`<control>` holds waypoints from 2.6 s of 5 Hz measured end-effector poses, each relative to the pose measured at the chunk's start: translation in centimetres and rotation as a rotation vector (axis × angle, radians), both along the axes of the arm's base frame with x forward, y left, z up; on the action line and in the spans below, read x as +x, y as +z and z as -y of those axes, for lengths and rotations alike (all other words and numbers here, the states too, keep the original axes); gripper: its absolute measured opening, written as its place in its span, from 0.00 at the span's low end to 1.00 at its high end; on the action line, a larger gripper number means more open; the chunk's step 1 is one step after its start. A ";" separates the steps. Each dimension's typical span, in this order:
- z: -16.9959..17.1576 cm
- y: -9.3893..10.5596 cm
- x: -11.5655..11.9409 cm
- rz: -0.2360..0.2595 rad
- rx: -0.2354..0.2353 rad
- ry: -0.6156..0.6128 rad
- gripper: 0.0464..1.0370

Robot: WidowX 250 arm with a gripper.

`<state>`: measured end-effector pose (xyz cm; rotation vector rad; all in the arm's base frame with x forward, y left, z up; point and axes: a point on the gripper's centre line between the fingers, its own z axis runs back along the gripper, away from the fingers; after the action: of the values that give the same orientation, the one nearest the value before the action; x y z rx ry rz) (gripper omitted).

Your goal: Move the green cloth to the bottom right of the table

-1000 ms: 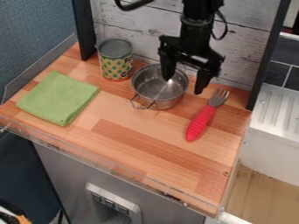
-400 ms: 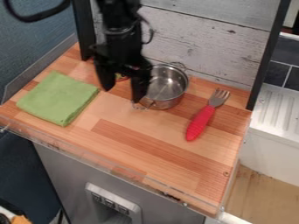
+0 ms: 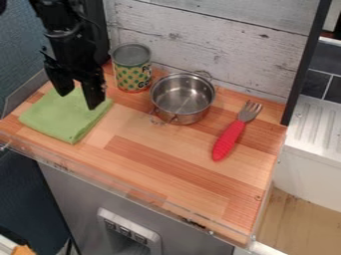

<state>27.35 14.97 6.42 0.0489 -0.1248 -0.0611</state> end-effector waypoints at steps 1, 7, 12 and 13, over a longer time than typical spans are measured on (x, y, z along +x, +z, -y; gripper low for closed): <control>-3.1 -0.7 -0.3 -0.022 0.011 0.029 0.96; -0.9 -5.8 -1.7 -0.115 0.013 0.133 0.96; 11.3 -5.0 -0.7 -0.058 -0.072 0.045 0.96; 8.3 -2.0 -0.7 0.035 -0.051 0.107 0.96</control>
<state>26.65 6.68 4.43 0.0059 -0.1586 0.0497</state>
